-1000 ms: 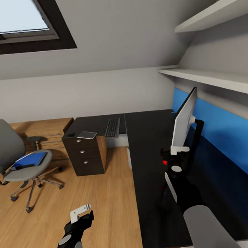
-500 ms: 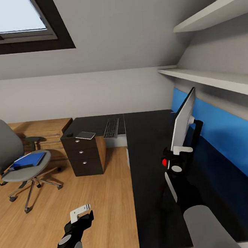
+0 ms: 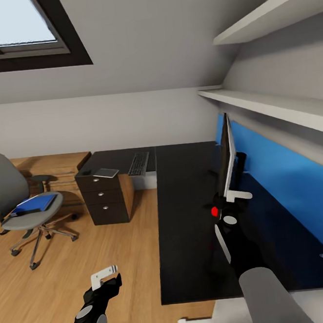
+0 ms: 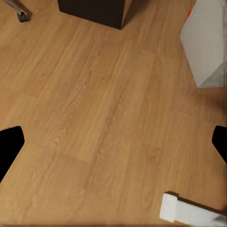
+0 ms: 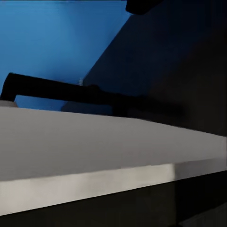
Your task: In the bedroom, organize the workspace by keeping the computer under the desk, ensuring the monitor is on the desk, placing the keyboard on the desk next to the monitor, placing the mouse on the desk next to the keyboard, moving the folder from the swivel chair onto the desk next to the mouse, stacking the notebook on top of the folder with the pen on top of the notebook, and positioning the swivel chair next to the desk.
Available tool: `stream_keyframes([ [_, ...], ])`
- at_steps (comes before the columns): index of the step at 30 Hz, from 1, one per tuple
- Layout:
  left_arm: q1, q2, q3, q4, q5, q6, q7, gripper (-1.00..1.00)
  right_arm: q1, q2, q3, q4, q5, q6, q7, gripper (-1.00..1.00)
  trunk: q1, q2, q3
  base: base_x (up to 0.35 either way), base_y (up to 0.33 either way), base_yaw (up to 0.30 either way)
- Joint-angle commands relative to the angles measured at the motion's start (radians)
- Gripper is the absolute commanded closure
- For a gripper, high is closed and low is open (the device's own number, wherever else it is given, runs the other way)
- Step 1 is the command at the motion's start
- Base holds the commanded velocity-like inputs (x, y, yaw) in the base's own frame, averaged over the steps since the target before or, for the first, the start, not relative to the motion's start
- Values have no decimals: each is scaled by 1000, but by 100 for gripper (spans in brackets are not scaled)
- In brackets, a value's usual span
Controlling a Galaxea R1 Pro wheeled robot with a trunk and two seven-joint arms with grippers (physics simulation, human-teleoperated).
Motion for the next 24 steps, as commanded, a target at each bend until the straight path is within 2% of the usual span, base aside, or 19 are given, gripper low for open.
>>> stream_keyframes([
  [1, -1, 1, -3, -2, 9, 2, 10, -100, -1, 1, -2, -1, 10, 9, -1, -100, 0, -1, -1, -78, -320, 0],
  [13, -1, 4, -1, -28, 9, 1, 10, -100, -1, 1, -2, 1, 10, 7, 0, -100, 0, -1, -1, -16, -320, 0],
  [24, -1, 6, 5, -37, 10, 2, 10, -100, -1, 1, -2, 1, 10, 7, 3, -100, 0, -1, -1, 0, -34, 0],
])
